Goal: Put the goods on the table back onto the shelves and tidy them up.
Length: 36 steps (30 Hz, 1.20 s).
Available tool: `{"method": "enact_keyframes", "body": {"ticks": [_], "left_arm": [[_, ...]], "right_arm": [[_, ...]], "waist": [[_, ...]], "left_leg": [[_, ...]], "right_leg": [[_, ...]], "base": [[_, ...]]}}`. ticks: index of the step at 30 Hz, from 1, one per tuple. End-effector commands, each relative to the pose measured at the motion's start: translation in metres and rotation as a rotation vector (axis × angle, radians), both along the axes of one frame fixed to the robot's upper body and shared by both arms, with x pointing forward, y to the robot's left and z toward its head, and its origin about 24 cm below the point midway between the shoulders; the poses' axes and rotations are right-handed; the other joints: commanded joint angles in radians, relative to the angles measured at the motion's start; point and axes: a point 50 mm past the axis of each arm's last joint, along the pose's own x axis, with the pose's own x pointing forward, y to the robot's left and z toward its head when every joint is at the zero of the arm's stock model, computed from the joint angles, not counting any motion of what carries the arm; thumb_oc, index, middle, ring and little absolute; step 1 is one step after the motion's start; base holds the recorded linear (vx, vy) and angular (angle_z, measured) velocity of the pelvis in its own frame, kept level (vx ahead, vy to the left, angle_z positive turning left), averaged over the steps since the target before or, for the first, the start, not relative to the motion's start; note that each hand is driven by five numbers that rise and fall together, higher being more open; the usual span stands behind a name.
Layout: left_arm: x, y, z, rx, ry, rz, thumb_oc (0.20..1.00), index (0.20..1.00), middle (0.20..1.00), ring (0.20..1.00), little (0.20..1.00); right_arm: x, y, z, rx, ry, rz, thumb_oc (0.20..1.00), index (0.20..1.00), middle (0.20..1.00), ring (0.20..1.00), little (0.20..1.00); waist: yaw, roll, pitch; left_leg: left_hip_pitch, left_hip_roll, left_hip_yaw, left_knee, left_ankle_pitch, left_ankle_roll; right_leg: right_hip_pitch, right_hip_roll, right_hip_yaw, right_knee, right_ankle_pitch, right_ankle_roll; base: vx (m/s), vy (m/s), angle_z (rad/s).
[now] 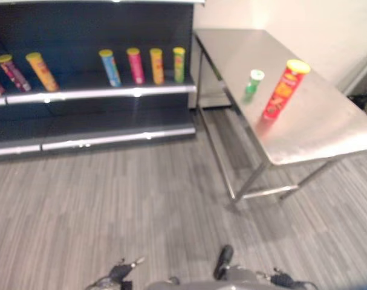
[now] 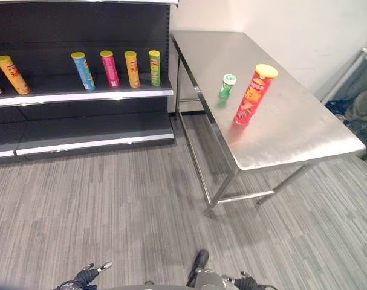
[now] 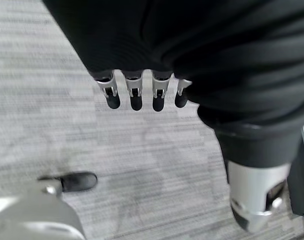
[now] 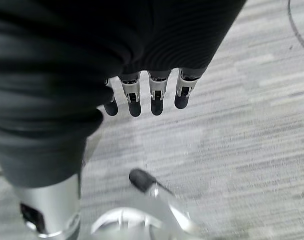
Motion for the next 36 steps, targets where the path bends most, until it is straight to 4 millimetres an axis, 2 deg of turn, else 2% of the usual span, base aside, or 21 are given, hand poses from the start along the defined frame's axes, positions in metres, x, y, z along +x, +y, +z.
{"method": "enact_keyframes", "body": {"ticks": [1,2,3,4,5,7,8,9,11,13,15,18,20,22,23,25,27,30,32,33,36], "left_arm": [[0.029,0.001,0.009,0.013,-0.093,-0.034,1.000,1.000,1.000,1.000,1.000],[0.029,0.001,0.009,0.013,-0.093,-0.034,1.000,1.000,1.000,1.000,1.000],[0.029,0.001,0.009,0.013,-0.093,-0.027,1.000,1.000,1.000,1.000,1.000],[0.026,0.000,0.008,0.005,-0.091,-0.005,1.000,1.000,1.000,1.000,1.000],[0.026,0.000,0.008,0.005,-0.091,-0.005,1.000,1.000,1.000,1.000,1.000],[0.021,0.000,0.006,-0.001,-0.082,0.018,1.000,1.000,1.000,1.000,1.000],[0.018,0.000,0.005,0.000,-0.076,0.025,1.000,1.000,1.000,1.000,1.000],[0.018,0.000,0.005,0.000,-0.076,0.025,1.000,1.000,1.000,1.000,1.000],[0.018,-0.002,0.005,0.001,-0.079,0.021,1.000,1.000,1.000,1.000,1.000],[0.021,-0.004,0.005,-0.003,-0.088,0.016,1.000,1.000,1.000,1.000,1.000],[0.023,-0.006,0.005,-0.006,-0.092,0.013,1.000,1.000,1.000,1.000,1.000],[0.024,-0.009,0.004,-0.014,-0.096,0.024,1.000,1.000,1.000,1.000,1.000],[0.021,-0.012,0.002,-0.019,-0.079,0.011,1.000,1.000,1.000,1.000,1.000],[0.020,-0.008,0.003,-0.004,-0.070,-0.009,1.000,1.000,1.000,1.000,1.000],[0.020,-0.008,0.003,-0.004,-0.070,-0.010,1.000,1.000,1.000,1.000,1.000],[0.017,-0.001,0.004,0.016,-0.061,-0.012,1.000,1.000,1.000,1.000,1.000],[0.010,0.015,0.007,0.044,-0.053,0.024,1.000,1.000,1.000,1.000,1.000],[0.002,0.022,0.008,0.058,-0.041,0.055,1.000,1.000,1.000,1.000,1.000],[0.000,0.023,0.007,0.062,-0.033,0.058,1.000,1.000,1.000,1.000,1.000],[0.000,0.023,0.007,0.069,-0.021,0.040,1.000,1.000,1.000,1.000,1.000],[-0.005,0.021,0.005,0.057,-0.023,0.092,1.000,1.000,1.000,1.000,1.000]], "right_arm": [[0.019,-0.018,0.009,-0.056,-0.049,0.025,1.000,1.000,1.000,1.000,1.000],[0.019,-0.018,0.009,-0.056,-0.049,0.025,1.000,1.000,1.000,1.000,1.000],[0.020,-0.019,0.009,-0.060,-0.050,0.021,1.000,1.000,1.000,1.000,1.000],[0.021,-0.019,0.009,-0.062,-0.049,0.013,1.000,1.000,1.000,1.000,1.000],[0.021,-0.019,0.009,-0.062,-0.049,0.013,1.000,1.000,1.000,1.000,1.000],[0.021,-0.017,0.009,-0.055,-0.049,0.014,1.000,1.000,1.000,1.000,1.000],[0.022,-0.017,0.009,-0.055,-0.055,0.018,1.000,1.000,1.000,1.000,1.000],[0.022,-0.017,0.009,-0.055,-0.054,0.017,1.000,1.000,1.000,1.000,1.000],[0.023,-0.016,0.009,-0.051,-0.068,0.016,1.000,1.000,1.000,1.000,1.000],[0.025,-0.018,0.011,-0.056,-0.081,0.012,1.000,1.000,1.000,1.000,1.000],[0.025,-0.021,0.012,-0.064,-0.091,-0.006,1.000,1.000,1.000,1.000,1.000],[0.024,-0.028,0.014,-0.078,-0.098,-0.049,1.000,1.000,1.000,1.000,1.000],[0.021,-0.031,0.014,-0.073,-0.099,-0.096,1.000,1.000,1.000,1.000,1.000],[0.021,-0.032,0.015,-0.067,-0.116,-0.143,1.000,1.000,1.000,1.000,1.000],[0.021,-0.032,0.015,-0.067,-0.116,-0.143,1.000,1.000,1.000,1.000,1.000],[0.024,-0.035,0.018,-0.062,-0.154,-0.206,1.000,1.000,1.000,1.000,1.000],[0.032,-0.048,0.027,-0.088,-0.238,-0.265,1.000,1.000,1.000,1.000,1.000],[0.039,-0.076,0.047,-0.159,-0.364,-0.368,1.000,1.000,1.000,1.000,1.000],[0.049,-0.100,0.069,-0.238,-0.469,-0.413,1.000,1.000,1.000,1.000,1.000],[0.049,-0.113,0.079,-0.278,-0.511,-0.444,1.000,1.000,1.000,1.000,1.000],[0.068,-0.141,0.123,-0.380,-0.704,-0.435,1.000,1.000,1.000,1.000,1.000]], "waist": [[0.009,0.009,0.054],[0.009,0.011,0.053],[0.015,0.009,0.064],[0.021,0.014,0.073],[0.022,0.014,0.073],[0.030,0.009,0.069],[0.035,0.014,0.064],[0.036,0.014,0.065],[0.036,0.034,0.059],[0.037,0.059,0.055],[0.030,0.081,0.047],[0.022,0.105,0.041],[0.002,0.123,0.018],[-0.012,0.118,0.011],[-0.008,0.116,0.011],[-0.011,0.114,0.021],[-0.013,0.113,0.031],[-0.030,0.109,0.042],[-0.034,0.099,0.045],[-0.041,0.090,0.047],[-0.030,0.069,0.039]], "left_leg": [[-0.186,0.052,0.039,0.428,-0.014,-0.130],[-0.189,0.054,0.038,0.433,-0.017,-0.131],[-0.224,0.070,0.038,0.510,0.006,-0.140],[-0.265,0.106,0.048,0.522,0.011,-0.131],[-0.264,0.107,0.049,0.522,0.010,-0.131],[-0.279,0.129,0.042,0.431,-0.018,-0.110],[-0.267,0.154,0.018,0.316,0.006,-0.111],[-0.265,0.154,0.019,0.314,0.007,-0.111],[-0.274,0.196,-0.039,0.184,0.100,-0.132],[-0.276,0.223,-0.121,0.102,0.156,-0.152],[-0.277,0.240,-0.203,0.061,0.178,-0.167],[-0.296,0.214,-0.304,0.116,0.151,-0.176],[-0.242,0.199,-0.259,0.059,0.124,-0.170],[-0.197,0.149,-0.206,0.027,0.106,-0.133],[-0.195,0.148,-0.203,0.026,0.106,-0.132],[-0.148,0.112,-0.136,-0.004,0.094,-0.098],[-0.103,0.076,-0.094,-0.030,0.080,-0.063],[-0.073,0.060,-0.086,-0.037,0.074,-0.049],[-0.074,0.045,-0.086,-0.041,0.074,-0.053],[-0.083,0.036,-0.095,-0.040,0.075,-0.053],[-0.092,0.023,-0.104,-0.037,0.073,-0.050]], "right_leg": [[0.062,0.012,0.024,-0.013,-0.091,0.064],[0.061,0.013,0.024,-0.013,-0.091,0.064],[0.079,0.024,0.029,-0.021,-0.107,0.052],[0.105,0.034,0.043,-0.029,-0.128,0.047],[0.105,0.034,0.045,-0.029,-0.128,0.047],[0.118,0.025,0.077,-0.033,-0.141,0.058],[0.125,0.021,0.114,-0.031,-0.150,0.066],[0.126,0.021,0.115,-0.031,-0.150,0.066],[0.129,0.022,0.152,-0.021,-0.165,0.072],[0.135,0.025,0.202,-0.003,-0.181,0.076],[0.135,0.016,0.255,0.020,-0.200,0.087],[0.128,-0.029,0.338,0.057,-0.213,0.110],[0.120,-0.078,0.367,0.089,-0.203,0.134],[0.068,-0.132,0.391,0.154,-0.134,0.153],[0.066,-0.134,0.395,0.156,-0.134,0.154],[0.021,-0.172,0.368,0.218,-0.081,0.148],[-0.010,-0.226,0.257,0.317,-0.044,0.126],[-0.037,-0.137,0.264,0.351,-0.098,0.113],[-0.027,-0.079,0.244,0.250,-0.127,0.106],[-0.016,-0.053,0.260,0.178,-0.137,0.104],[0.010,-0.031,0.307,0.110,-0.114,0.123]], "base": [[0.07,-0.059,0.06],[0.06,-0.048,-0.02],[0.09,0.049,-0.33],[0.09,0.050,-0.42],[0.12,0.110,-0.62],[0.17,0.212,-0.53],[0.17,0.235,-0.38],[0.16,0.243,-0.57],[0.15,0.272,-0.73],[0.19,0.375,-0.73],[0.18,0.459,-0.65],[0.14,0.524,-0.61],[0.15,0.619,-1.04],[0.07,0.502,-0.95],[0.00,0.348,-0.95],[0.01,0.397,-0.75],[0.07,0.503,-1.09],[0.07,0.265,-0.34],[0.04,0.066,-0.12],[0.04,0.004,-0.16],[0.04,-0.017,0.32]]}}
